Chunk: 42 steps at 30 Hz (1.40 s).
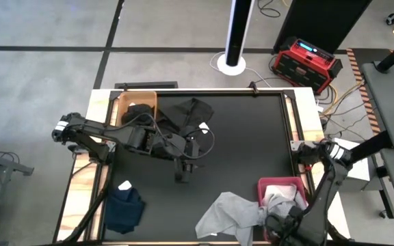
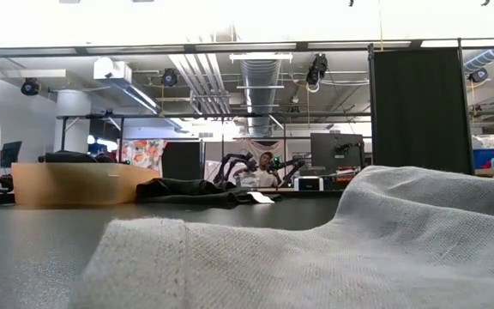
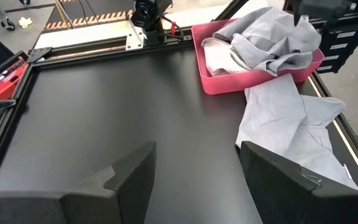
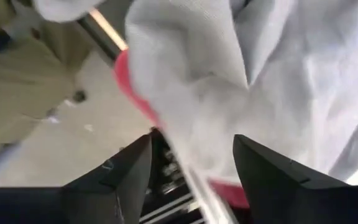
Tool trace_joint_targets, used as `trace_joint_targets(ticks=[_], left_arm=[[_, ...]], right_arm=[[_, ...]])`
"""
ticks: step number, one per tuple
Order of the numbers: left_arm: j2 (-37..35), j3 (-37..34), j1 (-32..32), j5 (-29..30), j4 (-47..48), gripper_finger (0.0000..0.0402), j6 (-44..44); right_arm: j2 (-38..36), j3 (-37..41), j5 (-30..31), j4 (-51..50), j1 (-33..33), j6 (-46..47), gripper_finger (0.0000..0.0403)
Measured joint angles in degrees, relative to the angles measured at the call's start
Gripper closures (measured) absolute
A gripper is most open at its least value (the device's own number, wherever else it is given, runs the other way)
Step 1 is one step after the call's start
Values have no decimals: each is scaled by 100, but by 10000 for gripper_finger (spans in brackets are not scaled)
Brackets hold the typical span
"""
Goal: Sort towels by color in basket
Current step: Put the top gray towel into the pink bin
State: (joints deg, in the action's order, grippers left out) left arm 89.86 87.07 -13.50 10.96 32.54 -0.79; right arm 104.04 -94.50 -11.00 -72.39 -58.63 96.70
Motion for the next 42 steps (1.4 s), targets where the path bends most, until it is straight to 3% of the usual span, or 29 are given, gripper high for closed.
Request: trace_joint_targets(ticks=[4, 7, 9, 13, 15, 22, 29, 42], left_arm=[[-18, 0, -9, 0, -7, 183, -12], [-28, 0, -9, 0, -61, 183, -12], [-28, 0, -9, 0, -111, 183, -9], [-28, 1, -9, 0, -186, 183, -5], [-30, 0, -9, 0, -163, 183, -3], [-33, 2, -9, 0, -155, 183, -3], [-33, 2, -9, 2, -136, 183, 2], [-35, 2, -9, 2, -103, 183, 2]], right_arm=[[-181, -302, 382, -247, 0, 440, 183], [-256, -456, 1817, -450, 2, 418, 200], [-274, -441, 2566, -444, 100, 186, 229], [-180, -211, 2944, -377, 428, -393, 326], [-81, -83, 2965, -175, 572, -802, 374], [92, 109, 2527, 567, 890, -1571, 393], [260, 179, 1840, 414, 816, -1212, 394], [246, 184, 1445, -269, 90, -99, 394]])
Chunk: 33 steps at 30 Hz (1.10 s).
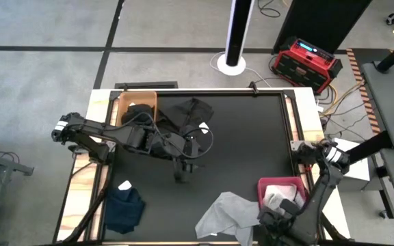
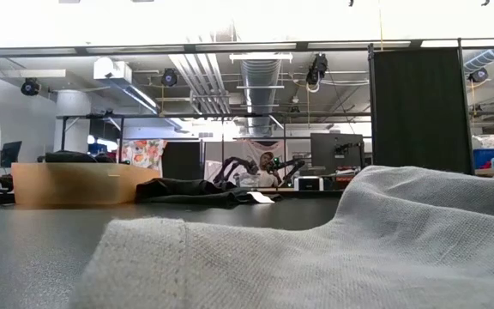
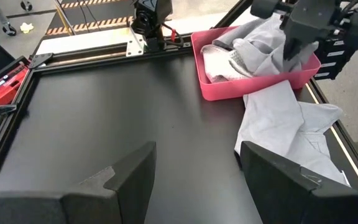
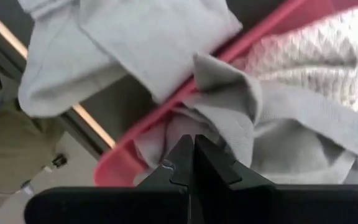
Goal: Sort towels by color in basket
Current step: Put the top gray towel into the pink bin
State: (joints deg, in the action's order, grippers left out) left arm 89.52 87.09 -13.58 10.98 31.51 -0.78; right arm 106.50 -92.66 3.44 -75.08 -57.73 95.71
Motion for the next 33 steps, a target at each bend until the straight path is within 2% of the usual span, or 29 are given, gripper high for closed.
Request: trace_joint_targets(ticks=[7, 24, 33], left_arm=[[0, 0, 0, 1, 2, 183, 24], [0, 0, 1, 1, 49, 183, 26], [0, 0, 0, 1, 173, 183, 24]], right_arm=[[15, 297, 52, -176, -320, 546, 394], [13, 1645, 149, 1594, -236, 331, 394], [-306, 1311, -84, 1202, -236, 118, 394]])
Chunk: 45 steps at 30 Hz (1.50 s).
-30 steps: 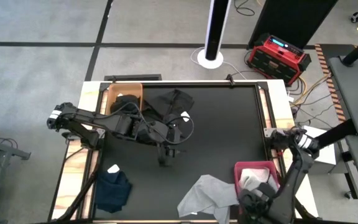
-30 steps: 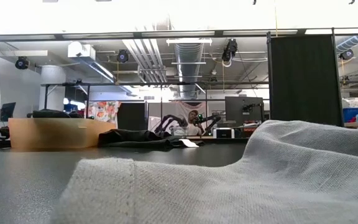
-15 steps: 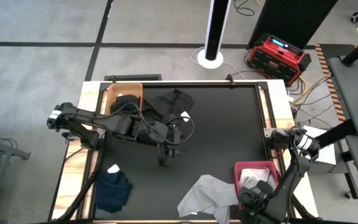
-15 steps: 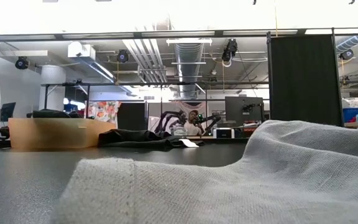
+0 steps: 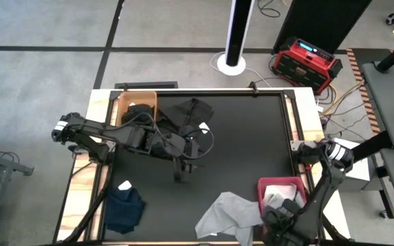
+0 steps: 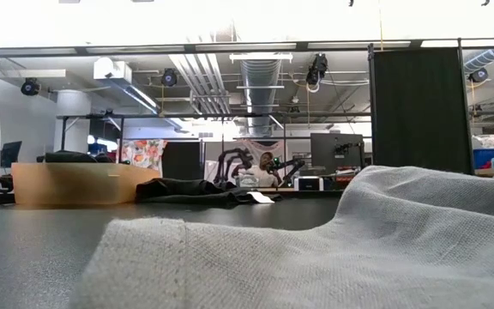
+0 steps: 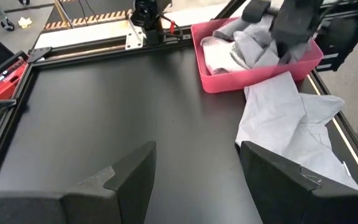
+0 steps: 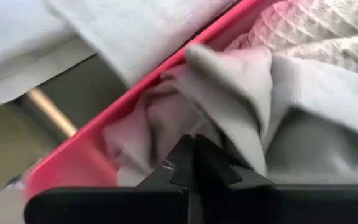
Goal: Sort towels by color in basket
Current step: Put the top gray towel into the pink bin, then put the dark blue towel into the orange bin
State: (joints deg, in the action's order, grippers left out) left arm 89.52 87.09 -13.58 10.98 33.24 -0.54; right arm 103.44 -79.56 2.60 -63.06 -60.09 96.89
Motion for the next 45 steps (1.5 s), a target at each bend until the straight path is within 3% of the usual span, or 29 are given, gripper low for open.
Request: trace_joint_targets(ticks=[5, 14, 23, 29, 37, 45], left_arm=[[2, 0, 0, 1, 22, 183, -20], [-64, 0, -9, 0, 218, 183, -145], [-212, 4, -233, 4, 1378, 183, -684], [-259, 4, -490, 49, 2035, 183, -1019], [-259, -54, -965, 48, 2706, 183, -1259], [-256, -656, -1386, 28, 2311, 183, -767]], right_arm=[[-274, -257, 16, -206, 1, 87, 382], [-645, -655, 100, -1038, 13, 257, 322], [-1124, -751, 373, -1631, 92, 305, 302], [-1270, -749, 1525, -1713, 314, -220, 310], [-1257, -713, 2062, -1809, 1117, -1472, 315], [-1265, -707, 3139, -1804, 2037, -2815, 299]])
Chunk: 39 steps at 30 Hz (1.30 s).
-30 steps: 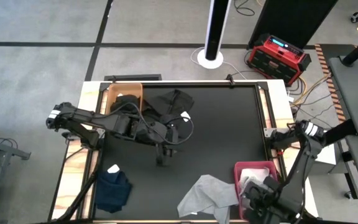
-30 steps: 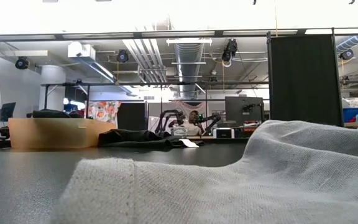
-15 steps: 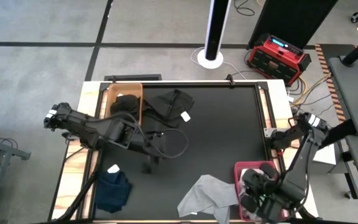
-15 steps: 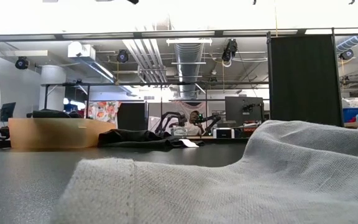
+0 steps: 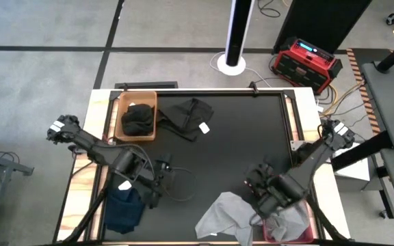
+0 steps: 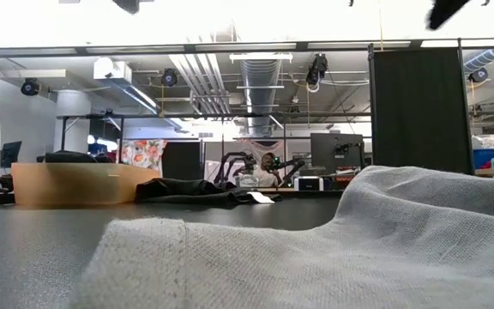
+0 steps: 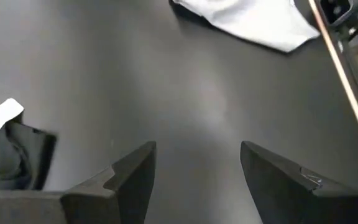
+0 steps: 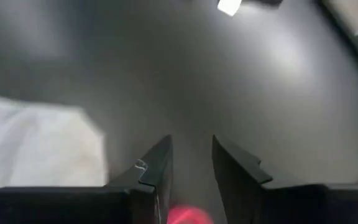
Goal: Sort towels by color in basket
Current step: Put the dark blue towel into the orange bin
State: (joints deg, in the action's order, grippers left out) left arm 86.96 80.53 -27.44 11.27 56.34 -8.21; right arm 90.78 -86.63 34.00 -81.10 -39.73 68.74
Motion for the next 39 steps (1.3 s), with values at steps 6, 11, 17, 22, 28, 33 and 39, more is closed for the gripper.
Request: trace_joint_targets(ticks=[6, 11, 17, 22, 28, 33, 39], left_arm=[[2, -830, 246, 14, -909, 183, 396], [2, -1493, 839, 20, -1925, 183, 1031], [2, -2216, 1910, 19, -3175, 183, 1928], [2, -2733, 2841, -317, -4113, 183, 2352], [7, -3154, 3565, -586, -4937, 183, 2538], [61, -3235, 3820, -595, -5088, 183, 2740], [476, -3145, 3860, -789, -5077, 183, 2893]], right_arm=[[-46, 2, 898, 3, 585, -678, 292], [-192, 3, 1214, -3, 1076, -1224, 291], [-474, 30, 1485, -2, 1548, -1628, 300], [-732, 151, 1701, 26, 1670, -1686, 303], [-999, 352, 1868, 78, 1687, -1682, 290], [-1090, 363, 2067, 85, 1720, -1682, 277], [-1100, 371, 2160, 87, 1720, -1684, 263]])
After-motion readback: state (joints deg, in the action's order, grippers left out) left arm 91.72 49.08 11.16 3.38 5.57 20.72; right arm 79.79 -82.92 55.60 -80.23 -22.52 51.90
